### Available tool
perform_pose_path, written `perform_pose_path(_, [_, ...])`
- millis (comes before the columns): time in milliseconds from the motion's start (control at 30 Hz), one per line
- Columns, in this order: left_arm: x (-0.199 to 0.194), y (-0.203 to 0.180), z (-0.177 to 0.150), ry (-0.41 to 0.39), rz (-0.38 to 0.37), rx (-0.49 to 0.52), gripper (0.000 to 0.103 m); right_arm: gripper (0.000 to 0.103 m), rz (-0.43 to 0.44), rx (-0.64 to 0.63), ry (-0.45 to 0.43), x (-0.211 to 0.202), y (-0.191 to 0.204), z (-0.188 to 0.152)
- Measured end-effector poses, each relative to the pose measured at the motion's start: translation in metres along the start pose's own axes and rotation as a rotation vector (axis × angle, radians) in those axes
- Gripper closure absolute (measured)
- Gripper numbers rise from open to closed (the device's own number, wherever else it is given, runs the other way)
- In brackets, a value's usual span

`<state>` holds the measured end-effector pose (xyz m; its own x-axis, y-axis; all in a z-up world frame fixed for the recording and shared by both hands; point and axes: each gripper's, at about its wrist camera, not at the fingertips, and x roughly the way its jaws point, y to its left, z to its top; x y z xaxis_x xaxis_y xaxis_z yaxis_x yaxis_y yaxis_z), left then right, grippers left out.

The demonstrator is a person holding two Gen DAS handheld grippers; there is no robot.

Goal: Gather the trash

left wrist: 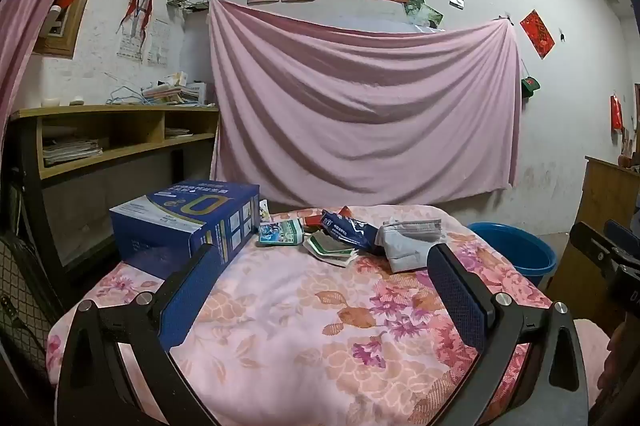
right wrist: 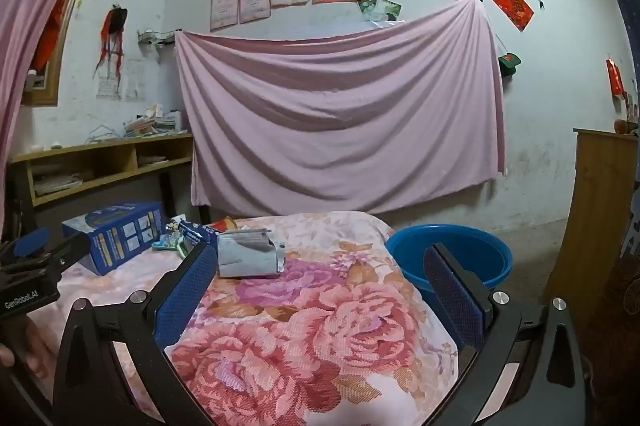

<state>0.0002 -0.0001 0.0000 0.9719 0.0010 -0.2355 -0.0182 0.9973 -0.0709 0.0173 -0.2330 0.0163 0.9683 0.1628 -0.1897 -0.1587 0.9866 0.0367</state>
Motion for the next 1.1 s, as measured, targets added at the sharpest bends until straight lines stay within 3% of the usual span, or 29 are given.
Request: perform_pose_path(1100, [0.001, 0.0005, -0.0007, -0.001, -0.004, -0.005, 0.002, 0.0, 0.002, 0.005, 0.009, 0.0009, 0.0005, -0.0015])
